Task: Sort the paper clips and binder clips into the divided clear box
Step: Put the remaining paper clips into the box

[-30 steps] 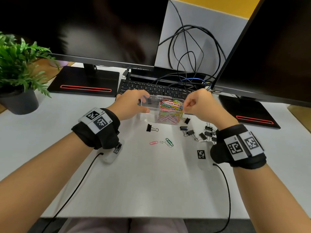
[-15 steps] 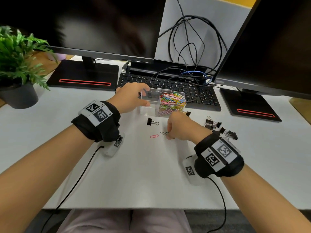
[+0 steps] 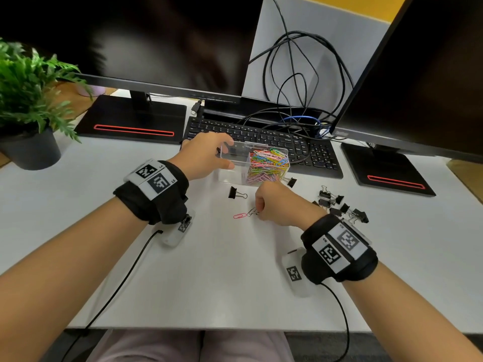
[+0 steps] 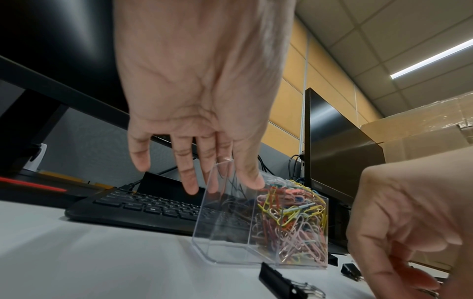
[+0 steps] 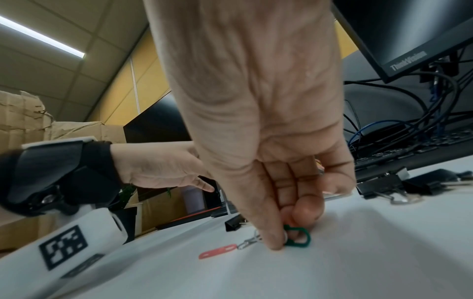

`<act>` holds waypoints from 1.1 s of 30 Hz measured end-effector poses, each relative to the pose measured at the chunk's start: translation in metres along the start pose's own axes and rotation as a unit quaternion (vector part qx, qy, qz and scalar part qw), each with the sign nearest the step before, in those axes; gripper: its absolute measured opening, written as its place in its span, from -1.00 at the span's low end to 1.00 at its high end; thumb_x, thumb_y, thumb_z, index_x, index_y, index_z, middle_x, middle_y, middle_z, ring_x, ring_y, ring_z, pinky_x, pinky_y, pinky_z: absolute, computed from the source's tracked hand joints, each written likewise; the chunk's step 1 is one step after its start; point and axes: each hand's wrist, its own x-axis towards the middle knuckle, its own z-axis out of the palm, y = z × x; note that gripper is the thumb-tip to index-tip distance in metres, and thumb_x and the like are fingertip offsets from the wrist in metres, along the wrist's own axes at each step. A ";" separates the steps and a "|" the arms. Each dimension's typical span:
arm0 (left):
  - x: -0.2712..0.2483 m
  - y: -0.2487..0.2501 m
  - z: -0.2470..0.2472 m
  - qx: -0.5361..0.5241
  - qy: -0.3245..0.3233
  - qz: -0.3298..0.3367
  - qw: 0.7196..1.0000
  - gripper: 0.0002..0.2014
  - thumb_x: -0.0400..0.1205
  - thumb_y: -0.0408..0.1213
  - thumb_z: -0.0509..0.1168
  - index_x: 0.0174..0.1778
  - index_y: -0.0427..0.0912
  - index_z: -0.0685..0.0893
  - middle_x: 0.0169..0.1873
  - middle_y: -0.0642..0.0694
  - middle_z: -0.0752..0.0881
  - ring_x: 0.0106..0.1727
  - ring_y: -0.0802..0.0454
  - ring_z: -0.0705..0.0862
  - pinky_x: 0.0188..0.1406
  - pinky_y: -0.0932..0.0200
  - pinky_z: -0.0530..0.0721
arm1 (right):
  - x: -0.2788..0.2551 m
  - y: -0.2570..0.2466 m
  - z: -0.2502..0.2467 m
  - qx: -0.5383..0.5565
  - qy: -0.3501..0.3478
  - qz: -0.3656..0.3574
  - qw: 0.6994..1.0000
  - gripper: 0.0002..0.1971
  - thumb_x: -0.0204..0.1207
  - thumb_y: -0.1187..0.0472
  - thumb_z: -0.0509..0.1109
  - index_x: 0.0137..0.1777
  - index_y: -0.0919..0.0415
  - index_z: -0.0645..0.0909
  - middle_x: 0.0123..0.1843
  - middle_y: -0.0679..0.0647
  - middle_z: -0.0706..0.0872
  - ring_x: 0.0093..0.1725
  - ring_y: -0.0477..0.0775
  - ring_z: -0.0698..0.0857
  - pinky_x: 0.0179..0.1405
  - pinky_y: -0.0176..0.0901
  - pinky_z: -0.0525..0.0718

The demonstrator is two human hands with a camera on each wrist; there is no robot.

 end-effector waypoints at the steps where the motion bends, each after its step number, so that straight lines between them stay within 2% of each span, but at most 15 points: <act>1: 0.000 0.000 0.000 -0.001 -0.001 -0.001 1.000 -0.47 0.52 -0.02 0.49 0.40 0.05 0.55 0.17 0.00 0.70 0.18 -0.07 0.64 0.36 -0.29 0.49 | 0.000 0.000 0.000 0.003 0.004 -0.004 1.000 -0.89 0.44 0.47 0.36 -0.12 0.37 0.71 -0.09 0.24 0.74 -0.15 0.22 0.66 -0.25 -0.17 0.56; 5: -0.001 0.001 0.000 0.000 0.003 0.000 1.000 -0.48 0.53 -0.03 0.48 0.41 0.05 0.54 0.17 0.00 0.70 0.20 -0.07 0.63 0.37 -0.24 0.45 | 0.000 0.004 0.000 0.017 0.013 -0.022 1.000 -0.85 0.38 0.49 0.42 -0.15 0.31 0.77 -0.16 0.17 0.77 -0.19 0.14 0.67 -0.22 -0.19 0.60; 8: -0.001 0.000 0.000 0.000 0.004 0.001 1.000 -0.48 0.54 -0.03 0.47 0.42 0.06 0.53 0.17 0.01 0.70 0.20 -0.05 0.62 0.37 -0.19 0.41 | -0.003 0.006 -0.008 0.033 0.045 -0.035 0.998 -0.85 0.36 0.50 0.41 -0.22 0.30 0.78 -0.28 0.10 0.73 -0.23 0.09 0.67 -0.22 -0.21 0.59; 10: -0.001 0.000 0.000 -0.001 0.003 0.001 1.000 -0.48 0.54 -0.03 0.47 0.42 0.06 0.53 0.17 0.02 0.70 0.19 -0.05 0.62 0.36 -0.19 0.38 | -0.005 0.007 -0.023 0.055 0.098 -0.051 0.992 -0.84 0.39 0.50 0.39 -0.24 0.32 0.79 -0.32 0.09 0.73 -0.30 -0.01 0.63 -0.24 -0.29 0.56; 12: -0.001 -0.001 0.000 -0.004 0.001 0.002 1.000 -0.48 0.54 -0.02 0.47 0.42 0.07 0.54 0.18 0.02 0.70 0.18 -0.05 0.62 0.35 -0.20 0.39 | -0.007 0.008 -0.044 0.082 0.169 -0.052 0.981 -0.83 0.44 0.49 0.39 -0.19 0.32 0.81 -0.27 0.10 0.78 -0.29 -0.03 0.67 -0.19 -0.32 0.61; 15: -0.001 0.000 0.000 -0.002 0.002 0.004 1.000 -0.48 0.54 -0.02 0.47 0.42 0.06 0.54 0.18 0.02 0.70 0.16 -0.04 0.62 0.33 -0.19 0.39 | -0.002 0.015 -0.070 0.145 0.254 -0.029 0.956 -0.90 0.48 0.41 0.46 -0.09 0.30 0.81 -0.24 0.03 0.73 -0.25 -0.07 0.69 -0.08 -0.23 0.71; 17: -0.001 0.000 0.000 0.000 0.002 0.003 1.000 -0.48 0.55 -0.02 0.47 0.43 0.06 0.53 0.18 0.02 0.69 0.16 -0.05 0.62 0.34 -0.19 0.40 | 0.007 0.020 -0.078 0.160 0.280 -0.015 0.946 -0.89 0.46 0.41 0.48 -0.05 0.32 0.80 -0.19 0.06 0.74 -0.19 -0.02 0.70 0.02 -0.12 0.74; 19: -0.001 0.000 0.000 -0.001 0.002 0.003 1.000 -0.47 0.54 -0.02 0.47 0.43 0.06 0.53 0.19 0.03 0.70 0.16 -0.04 0.62 0.33 -0.18 0.40 | 0.016 0.023 -0.081 0.151 0.282 -0.005 0.947 -0.87 0.48 0.41 0.46 -0.02 0.34 0.79 -0.07 0.15 0.79 -0.12 0.00 0.70 0.07 -0.12 0.72; 21: -0.001 0.000 0.000 0.001 0.003 0.003 1.000 -0.47 0.54 -0.01 0.47 0.43 0.07 0.53 0.19 0.03 0.70 0.16 -0.04 0.62 0.32 -0.18 0.39 | 0.023 0.023 -0.082 0.142 0.269 -0.002 0.953 -0.86 0.51 0.42 0.42 0.00 0.35 0.79 0.00 0.17 0.80 -0.10 -0.02 0.67 0.05 -0.15 0.70; 25: -0.001 0.000 0.000 0.003 0.003 0.002 1.000 -0.47 0.54 -0.01 0.47 0.43 0.09 0.53 0.19 0.04 0.70 0.16 -0.04 0.63 0.31 -0.18 0.37 | 0.032 0.024 -0.076 0.126 0.271 -0.008 0.954 -0.86 0.50 0.42 0.42 -0.05 0.31 0.81 -0.05 0.14 0.79 -0.11 -0.05 0.64 -0.03 -0.26 0.60; 29: -0.002 0.001 0.000 0.001 0.003 0.001 1.000 -0.49 0.55 -0.02 0.47 0.42 0.07 0.53 0.19 0.03 0.70 0.19 -0.05 0.62 0.33 -0.18 0.36 | 0.039 0.027 -0.072 0.108 0.281 -0.009 0.954 -0.85 0.47 0.41 0.41 -0.17 0.23 0.80 -0.19 0.03 0.74 -0.13 0.02 0.72 0.04 -0.13 0.73; 33: -0.002 0.002 0.000 0.002 0.003 0.001 1.000 -0.49 0.55 -0.03 0.46 0.42 0.07 0.53 0.19 0.02 0.70 0.20 -0.05 0.61 0.32 -0.18 0.36 | 0.041 0.028 -0.071 0.092 0.274 -0.012 0.957 -0.86 0.47 0.40 0.42 -0.19 0.22 0.79 -0.27 -0.03 0.69 -0.21 -0.04 0.66 0.00 -0.12 0.72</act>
